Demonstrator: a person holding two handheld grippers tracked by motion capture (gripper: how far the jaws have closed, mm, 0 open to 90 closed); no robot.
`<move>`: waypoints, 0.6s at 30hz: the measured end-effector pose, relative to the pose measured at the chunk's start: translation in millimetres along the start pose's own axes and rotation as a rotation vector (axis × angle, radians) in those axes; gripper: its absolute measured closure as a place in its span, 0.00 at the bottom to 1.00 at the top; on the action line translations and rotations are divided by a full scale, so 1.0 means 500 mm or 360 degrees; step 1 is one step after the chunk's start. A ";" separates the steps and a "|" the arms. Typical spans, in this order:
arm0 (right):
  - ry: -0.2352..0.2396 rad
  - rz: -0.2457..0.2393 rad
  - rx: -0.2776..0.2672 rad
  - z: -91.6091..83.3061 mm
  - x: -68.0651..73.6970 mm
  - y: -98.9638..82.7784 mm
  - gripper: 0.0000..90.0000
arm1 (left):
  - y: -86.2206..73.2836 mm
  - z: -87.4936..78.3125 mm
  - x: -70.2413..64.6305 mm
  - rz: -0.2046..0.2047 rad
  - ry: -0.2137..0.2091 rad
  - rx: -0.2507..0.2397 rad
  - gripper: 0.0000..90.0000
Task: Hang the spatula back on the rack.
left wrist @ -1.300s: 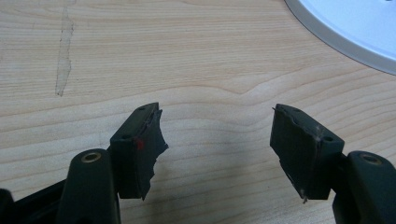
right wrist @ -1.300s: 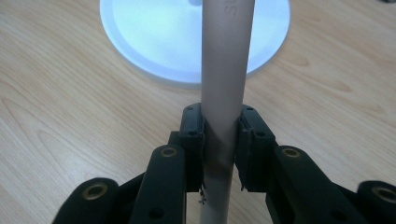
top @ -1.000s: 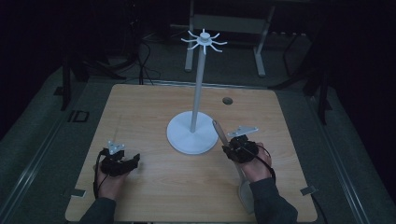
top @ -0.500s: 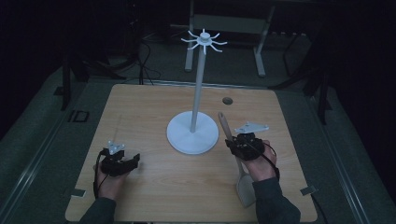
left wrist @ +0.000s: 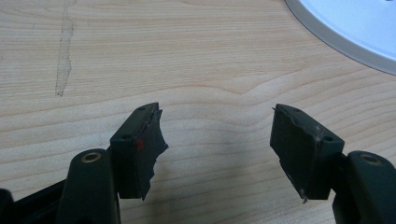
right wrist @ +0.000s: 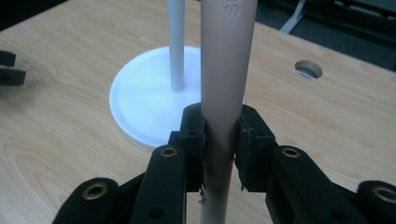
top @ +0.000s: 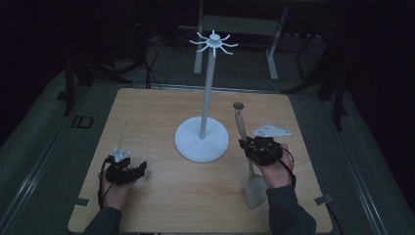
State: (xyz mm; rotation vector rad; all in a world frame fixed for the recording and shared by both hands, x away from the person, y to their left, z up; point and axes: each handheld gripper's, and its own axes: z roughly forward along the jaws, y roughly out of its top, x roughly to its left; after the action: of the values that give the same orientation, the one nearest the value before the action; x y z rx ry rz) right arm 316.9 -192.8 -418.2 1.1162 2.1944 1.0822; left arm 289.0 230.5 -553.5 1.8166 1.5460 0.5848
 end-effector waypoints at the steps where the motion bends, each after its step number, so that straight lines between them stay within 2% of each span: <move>1: -0.0003 -0.0002 -0.0011 -0.002 0.001 0.001 0.83 | 0.000 0.000 0.000 0.0000 0.0000 -0.0001 0.38; 18: -0.0020 -0.0005 -0.0131 -0.017 0.006 0.022 0.83 | 0.000 0.000 0.001 -0.0003 -0.0001 -0.0003 0.38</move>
State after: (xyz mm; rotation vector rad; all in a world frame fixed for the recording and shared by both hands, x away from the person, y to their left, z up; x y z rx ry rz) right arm 314.7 -190.2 -404.5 1.0803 2.1213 1.1507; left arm 288.9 230.8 -553.5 1.8134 1.5459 0.5846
